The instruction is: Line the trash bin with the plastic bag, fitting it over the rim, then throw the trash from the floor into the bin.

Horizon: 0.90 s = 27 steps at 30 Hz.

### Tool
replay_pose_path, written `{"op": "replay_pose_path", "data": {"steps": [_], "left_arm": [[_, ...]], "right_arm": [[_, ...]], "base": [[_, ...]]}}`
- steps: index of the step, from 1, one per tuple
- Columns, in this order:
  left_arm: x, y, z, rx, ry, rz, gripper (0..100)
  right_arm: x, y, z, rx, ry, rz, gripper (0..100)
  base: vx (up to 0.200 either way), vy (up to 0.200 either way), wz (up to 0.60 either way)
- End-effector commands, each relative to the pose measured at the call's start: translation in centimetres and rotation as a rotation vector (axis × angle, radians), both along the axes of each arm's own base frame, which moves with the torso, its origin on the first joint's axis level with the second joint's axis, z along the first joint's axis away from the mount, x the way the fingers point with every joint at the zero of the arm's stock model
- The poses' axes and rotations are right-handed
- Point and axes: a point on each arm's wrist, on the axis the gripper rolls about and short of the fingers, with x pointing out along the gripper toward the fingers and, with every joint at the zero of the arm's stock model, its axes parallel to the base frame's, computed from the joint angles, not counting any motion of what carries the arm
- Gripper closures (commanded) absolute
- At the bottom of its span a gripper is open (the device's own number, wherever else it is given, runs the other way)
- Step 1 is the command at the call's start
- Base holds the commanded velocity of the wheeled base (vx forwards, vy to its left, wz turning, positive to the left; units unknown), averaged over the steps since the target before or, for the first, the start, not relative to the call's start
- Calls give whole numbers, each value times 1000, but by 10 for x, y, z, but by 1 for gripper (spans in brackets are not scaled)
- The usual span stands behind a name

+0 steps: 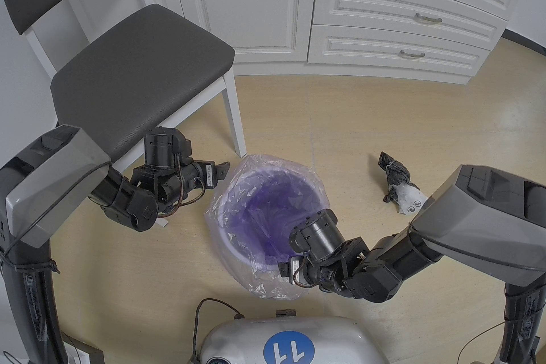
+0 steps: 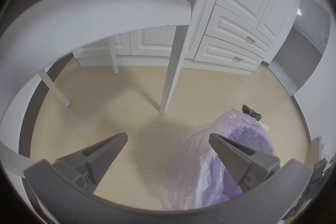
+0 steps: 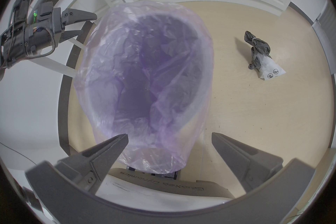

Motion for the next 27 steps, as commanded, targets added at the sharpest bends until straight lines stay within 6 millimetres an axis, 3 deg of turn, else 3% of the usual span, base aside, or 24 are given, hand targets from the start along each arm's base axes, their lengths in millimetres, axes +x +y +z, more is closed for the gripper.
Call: {"op": "replay_pose_path", "data": {"steps": [1,14,21,23,24,27], "left_arm": [[2,-3,-13,10,26,-4,0],[12,-21,-39,-16,-41,-28,0],[25,-26,-55,-22,-39,-23,0],[26,-26,-56,-24,-40,-23,0],[34,-28,-60,-39,-65,3,0],[43,-29,-58,-80,-100,55,0]], "right_arm": [[-5,-3,2,-17,6,12,0],[-16,-19,41,1,-57,35,0],[-5,-47,77,29,-136,-14,0],[-4,-49,79,30,-140,-19,0],[-1,-57,90,48,-162,-36,0],[1,-63,97,68,-173,-43,0]], "base": [[0,0,0],[0,0,0],[0,0,0],[0,0,0],[0,0,0],[0,0,0]]}}
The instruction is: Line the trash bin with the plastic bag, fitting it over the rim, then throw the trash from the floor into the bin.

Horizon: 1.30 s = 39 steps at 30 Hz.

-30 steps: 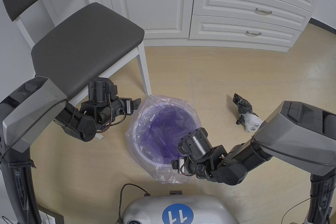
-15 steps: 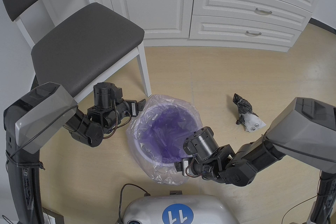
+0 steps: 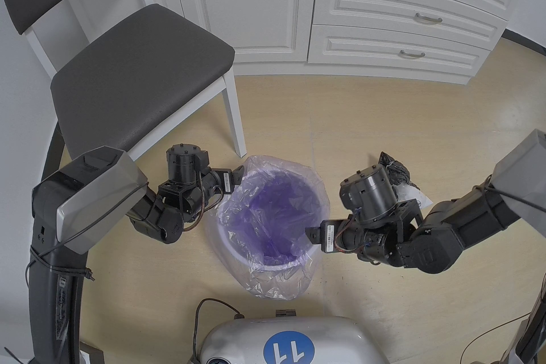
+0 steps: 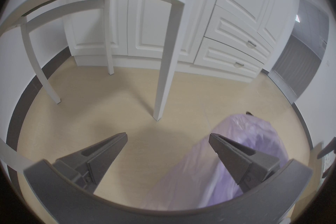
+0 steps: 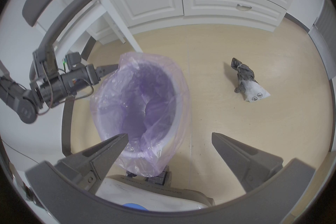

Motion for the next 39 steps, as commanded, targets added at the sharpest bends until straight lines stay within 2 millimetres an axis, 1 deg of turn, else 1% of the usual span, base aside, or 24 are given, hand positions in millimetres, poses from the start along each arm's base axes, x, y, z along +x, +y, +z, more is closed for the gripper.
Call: {"op": "replay_pose_path", "data": {"steps": [1,6,10,13,15,16,18,19,21,22,24,25,26,28,30,31,33,35,36,37,38,39], "left_arm": [[16,-3,-12,-43,-23,59,0],[19,4,-7,-48,-34,75,0],[21,10,-9,-45,-20,88,0],[27,19,-10,-42,-12,106,0],[27,19,-10,-42,-10,108,0],[28,28,-5,-45,-10,126,0],[28,31,-2,-50,-12,131,0],[22,35,17,-58,-36,135,0],[9,40,34,-59,-39,124,0],[0,42,46,-62,-39,106,0],[-13,45,59,-61,-27,70,0],[-17,46,62,-60,-19,60,0],[-29,47,72,-61,5,18,0],[-41,46,78,-63,39,-32,0],[-44,46,79,-61,47,-41,0],[-53,37,75,-48,94,-81,0],[-55,30,68,-18,115,-104,0],[-55,25,59,19,133,-120,0],[-55,21,50,44,148,-134,0],[-55,21,50,44,148,-134,0],[-57,14,38,78,172,-154,0],[-59,10,32,97,182,-160,0]], "right_arm": [[3,-17,27,54,-52,-27,0],[5,-20,28,58,-56,-34,0],[5,-20,27,56,-53,-34,0],[7,-21,26,54,-51,-41,0],[7,-22,26,54,-51,-42,0],[8,-25,28,57,-54,-50,0],[10,-27,28,56,-56,-57,0],[11,-30,29,58,-59,-66,0],[11,-32,33,56,-68,-64,0],[11,-32,34,53,-73,-61,0],[11,-34,36,52,-76,-62,0],[10,-33,35,51,-75,-61,0],[9,-34,33,45,-69,-60,0],[10,-33,31,36,-64,-55,0],[10,-33,29,31,-61,-53,0],[12,-30,19,6,-41,-42,0],[17,-26,7,-7,-22,-43,0],[22,-24,-2,-19,-6,-46,0],[26,-23,-7,-24,1,-52,0],[26,-23,-7,-24,1,-52,0],[29,-23,-10,-23,4,-57,0],[30,-24,-10,-23,4,-61,0]], "base": [[0,0,0],[0,0,0],[0,0,0],[0,0,0],[0,0,0],[0,0,0],[0,0,0],[0,0,0],[0,0,0],[0,0,0],[0,0,0],[0,0,0],[0,0,0],[0,0,0],[0,0,0],[0,0,0],[0,0,0],[0,0,0],[0,0,0],[0,0,0],[0,0,0],[0,0,0]]}}
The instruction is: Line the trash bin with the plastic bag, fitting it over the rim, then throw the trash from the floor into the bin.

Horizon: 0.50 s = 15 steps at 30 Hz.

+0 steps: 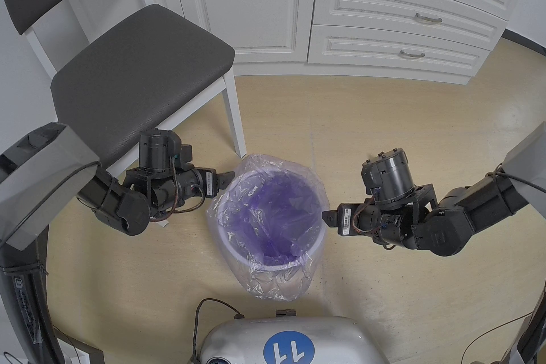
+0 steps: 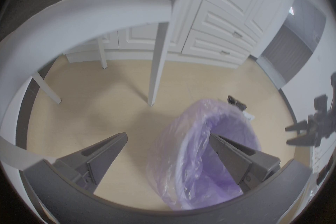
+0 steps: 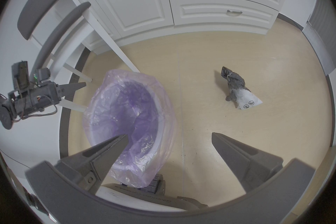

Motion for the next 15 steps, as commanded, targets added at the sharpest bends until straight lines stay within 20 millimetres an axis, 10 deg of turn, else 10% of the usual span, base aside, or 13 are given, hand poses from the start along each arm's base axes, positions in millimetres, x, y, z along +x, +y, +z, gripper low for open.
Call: {"op": "replay_pose_path", "data": {"steps": [1,9,15], "left_arm": [[-11,-22,-25,81,54,-51,0],[-7,-40,-64,251,53,40,0],[3,-18,-55,230,18,84,0]], "right_arm": [[12,1,-20,-25,36,-16,0],[13,-4,-14,-17,23,-26,0],[15,-7,-13,-17,20,-36,0]], "base": [[0,0,0],[0,0,0],[0,0,0]]}}
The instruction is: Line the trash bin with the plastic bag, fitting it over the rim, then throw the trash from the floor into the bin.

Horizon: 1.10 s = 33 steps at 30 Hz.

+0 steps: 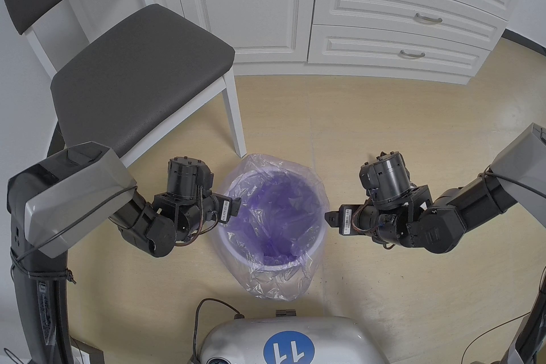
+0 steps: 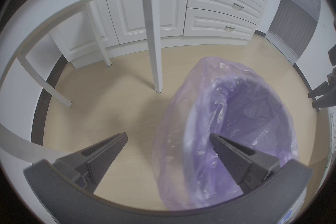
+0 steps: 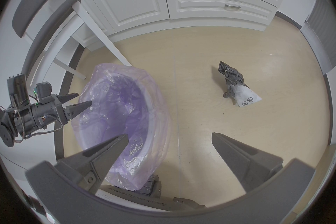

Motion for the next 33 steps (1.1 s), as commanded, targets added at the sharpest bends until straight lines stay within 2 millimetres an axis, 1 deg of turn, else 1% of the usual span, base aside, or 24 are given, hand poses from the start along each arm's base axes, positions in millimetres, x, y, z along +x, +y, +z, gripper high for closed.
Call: {"op": "replay_pose_path", "data": {"steps": [1,4,5,7,13,17,24,27,28,29,30,33], "left_arm": [[7,20,2,-14,-3,26,0],[6,32,16,-42,-12,8,0],[6,32,16,-42,-12,8,0],[4,41,26,-65,-19,-7,0],[3,54,32,-68,-13,2,0],[1,61,34,-76,37,-20,0],[4,63,30,-93,55,-46,0],[8,67,22,-90,67,-36,0],[13,70,18,-89,71,-25,0],[13,70,18,-89,71,-25,0],[23,73,6,-91,81,-10,0],[35,76,-6,-96,87,5,0]], "right_arm": [[3,-4,0,0,-1,-12,0],[4,-6,0,-1,0,-16,0],[4,-6,0,-1,0,-16,0],[5,-7,-1,3,5,-15,0],[5,-7,0,6,4,-13,0],[5,-9,-1,5,6,-16,0],[5,-9,0,6,4,-16,0],[5,-9,-1,5,6,-16,0],[6,-8,-1,5,6,-16,0],[6,-8,-1,5,6,-16,0],[6,-7,-4,1,11,-14,0],[7,-6,-5,0,13,-13,0]], "base": [[0,0,0],[0,0,0],[0,0,0],[0,0,0],[0,0,0],[0,0,0],[0,0,0],[0,0,0],[0,0,0],[0,0,0],[0,0,0],[0,0,0]]}}
